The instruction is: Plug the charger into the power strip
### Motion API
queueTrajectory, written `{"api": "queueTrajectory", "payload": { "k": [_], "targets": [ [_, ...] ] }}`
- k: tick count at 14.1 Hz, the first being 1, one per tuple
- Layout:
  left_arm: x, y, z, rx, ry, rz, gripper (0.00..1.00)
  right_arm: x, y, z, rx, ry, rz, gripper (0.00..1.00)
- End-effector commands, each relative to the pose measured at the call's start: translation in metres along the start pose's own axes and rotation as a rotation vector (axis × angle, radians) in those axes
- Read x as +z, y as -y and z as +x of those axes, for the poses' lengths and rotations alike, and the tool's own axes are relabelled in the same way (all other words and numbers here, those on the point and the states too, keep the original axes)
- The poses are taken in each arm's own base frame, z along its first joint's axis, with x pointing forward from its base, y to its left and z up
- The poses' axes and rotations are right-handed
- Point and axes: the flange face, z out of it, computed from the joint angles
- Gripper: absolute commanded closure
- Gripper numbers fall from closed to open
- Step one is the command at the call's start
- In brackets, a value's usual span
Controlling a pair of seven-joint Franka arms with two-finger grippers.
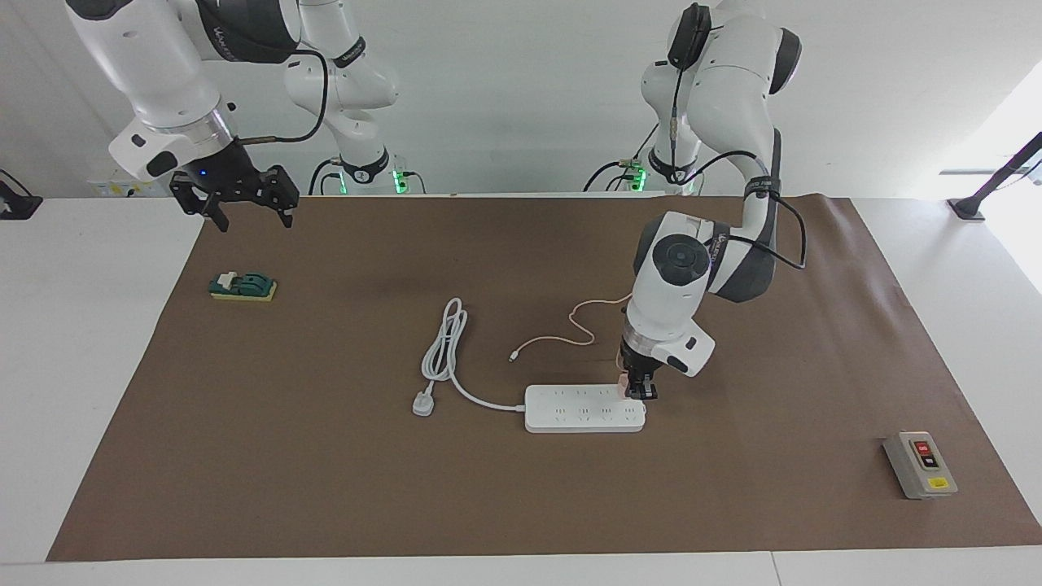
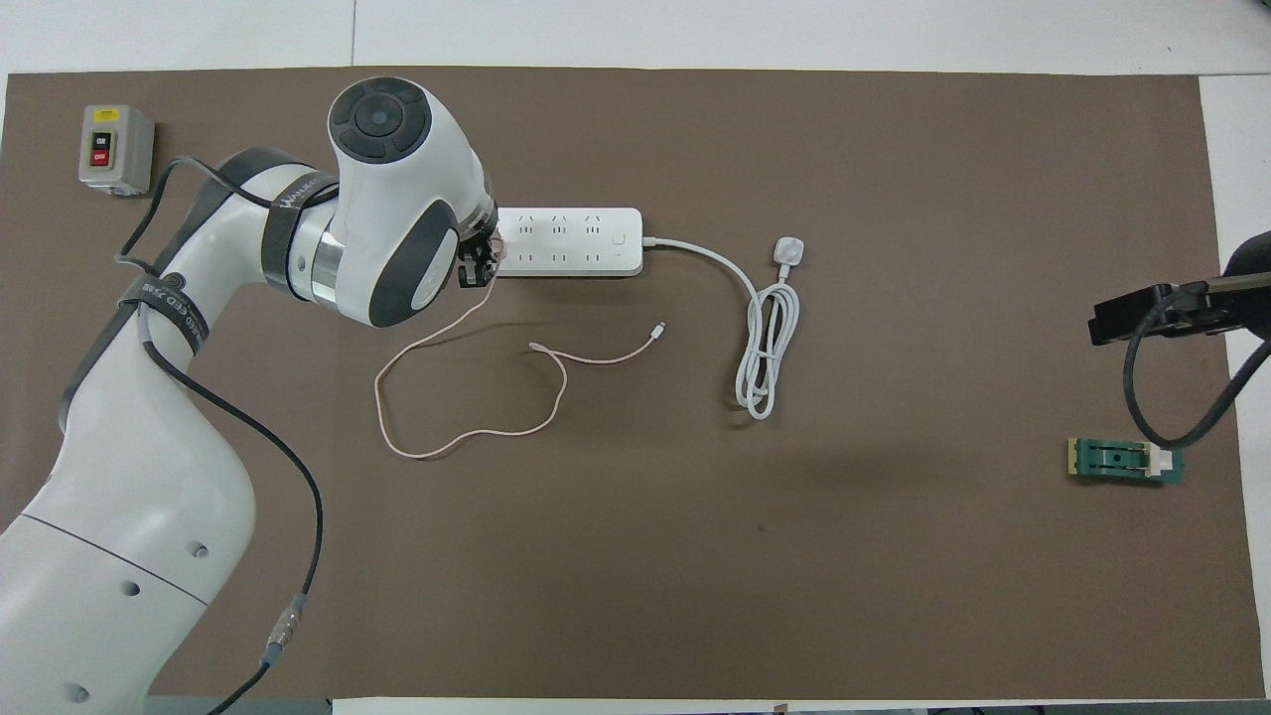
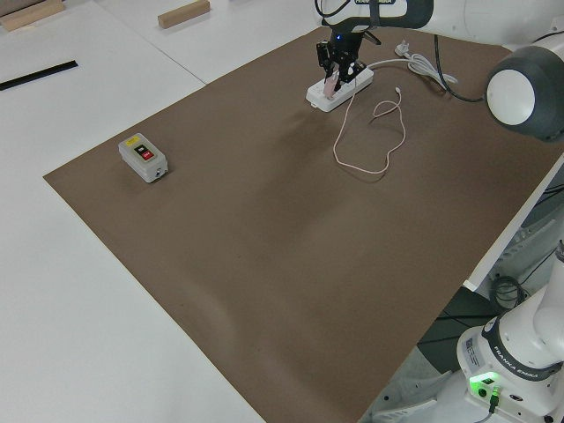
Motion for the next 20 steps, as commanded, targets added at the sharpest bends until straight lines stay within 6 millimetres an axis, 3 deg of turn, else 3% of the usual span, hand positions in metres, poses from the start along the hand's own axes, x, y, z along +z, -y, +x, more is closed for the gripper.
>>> {"api": "queueTrajectory", "payload": {
  "k": [1,20],
  "targets": [
    [0.012,0.006,0.003,0.027,-0.034,0.011,1.00,-0.003,0.001,-0.005,0.017,0.005,0.014,0.00],
    [0.027,0.010,0.011,0.087,-0.039,0.030,1.00,-0.003,0.001,-0.005,0.017,0.004,0.015,0.00]
  ]
}}
